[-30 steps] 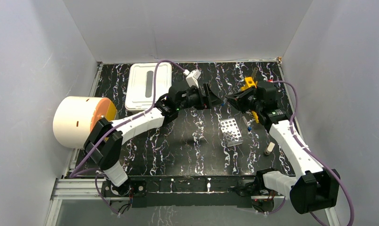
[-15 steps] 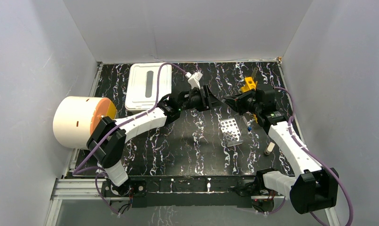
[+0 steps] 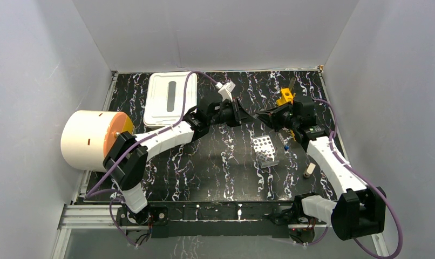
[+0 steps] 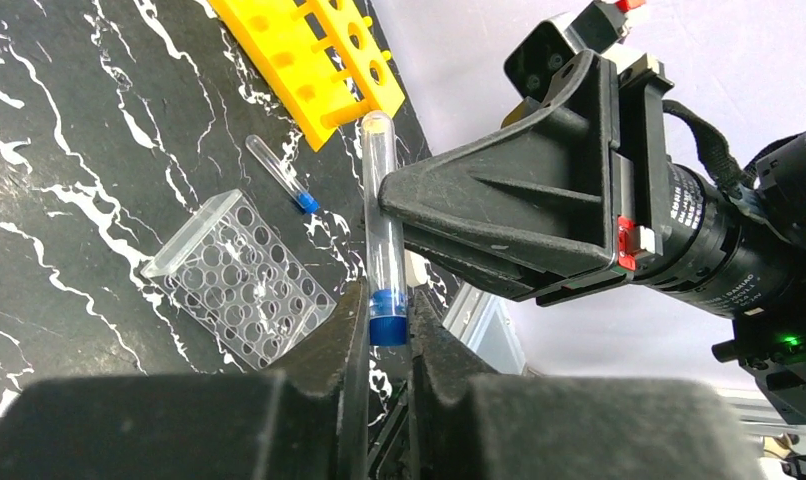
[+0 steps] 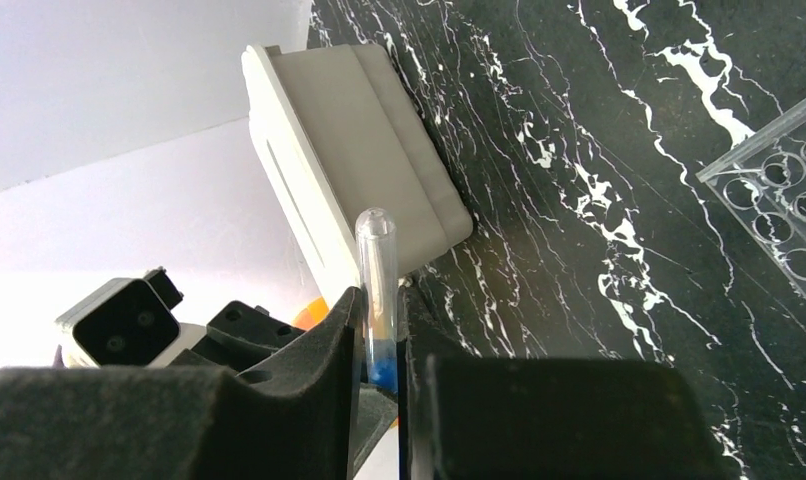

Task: Organize the chemistry lab equipment

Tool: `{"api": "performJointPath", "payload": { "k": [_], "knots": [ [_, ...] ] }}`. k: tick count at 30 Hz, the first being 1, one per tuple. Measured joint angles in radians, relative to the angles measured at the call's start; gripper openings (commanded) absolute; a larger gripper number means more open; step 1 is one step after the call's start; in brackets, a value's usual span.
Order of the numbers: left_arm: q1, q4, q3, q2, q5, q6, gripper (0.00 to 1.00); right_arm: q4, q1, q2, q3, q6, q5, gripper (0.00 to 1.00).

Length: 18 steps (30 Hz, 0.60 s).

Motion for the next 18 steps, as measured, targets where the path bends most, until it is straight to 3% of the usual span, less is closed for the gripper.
{"api": "performJointPath", "payload": {
  "k": [6, 13, 18],
  "knots": [
    [-0.001, -0.056, 0.002, 0.002, 0.003, 0.043, 0.00, -0.003, -0.010, 0.021, 0.005, -0.127, -0.006, 0.67],
    [0.005, -0.360, 0.137, 0.027, 0.008, 0.201, 0.00, -0.039, -0.017, 0.109, 0.082, -0.594, -0.035, 0.72],
    [0.039, -0.554, 0.248, 0.065, 0.105, 0.304, 0.00, -0.038, -0.017, 0.103, 0.103, -0.956, -0.076, 0.71]
  ]
}}
